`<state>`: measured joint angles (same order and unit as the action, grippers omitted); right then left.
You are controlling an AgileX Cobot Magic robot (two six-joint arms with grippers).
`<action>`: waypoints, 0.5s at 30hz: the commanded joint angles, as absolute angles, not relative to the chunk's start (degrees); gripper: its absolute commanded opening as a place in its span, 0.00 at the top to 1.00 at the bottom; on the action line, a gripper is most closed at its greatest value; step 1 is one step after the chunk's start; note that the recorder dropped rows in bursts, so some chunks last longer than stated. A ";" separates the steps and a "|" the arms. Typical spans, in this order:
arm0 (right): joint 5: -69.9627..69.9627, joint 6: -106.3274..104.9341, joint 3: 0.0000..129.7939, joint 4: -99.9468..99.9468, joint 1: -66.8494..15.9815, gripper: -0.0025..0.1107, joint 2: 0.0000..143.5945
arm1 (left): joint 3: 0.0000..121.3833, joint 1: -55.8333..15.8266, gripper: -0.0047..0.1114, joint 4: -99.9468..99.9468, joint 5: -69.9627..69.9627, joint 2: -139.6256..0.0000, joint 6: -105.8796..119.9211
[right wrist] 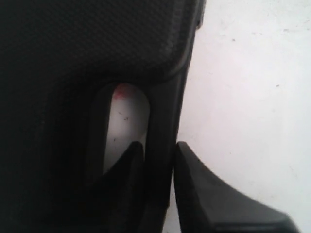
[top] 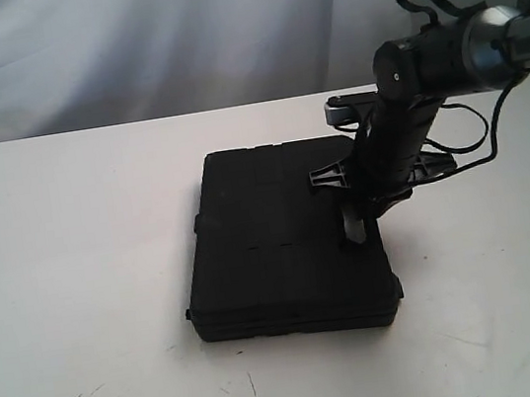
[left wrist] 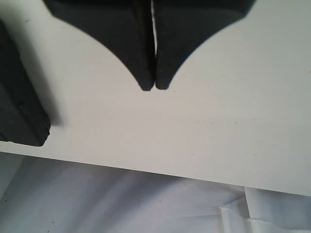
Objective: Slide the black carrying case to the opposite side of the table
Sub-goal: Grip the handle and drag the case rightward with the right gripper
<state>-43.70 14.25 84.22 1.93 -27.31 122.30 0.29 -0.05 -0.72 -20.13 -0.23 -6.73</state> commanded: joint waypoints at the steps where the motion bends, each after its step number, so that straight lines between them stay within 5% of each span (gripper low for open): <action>1: -46.92 13.74 84.44 0.00 -27.35 0.98 122.32 | 0.00 -0.26 0.96 -1.17 -19.53 0.00 -6.81; 15: -54.09 13.74 84.44 -5.47 -22.29 0.98 119.91 | 0.00 -0.26 0.96 -1.17 -19.53 0.00 -6.81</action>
<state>-51.07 14.52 84.45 -1.59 -24.36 121.65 0.29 -0.05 -0.72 -20.13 -0.23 -6.73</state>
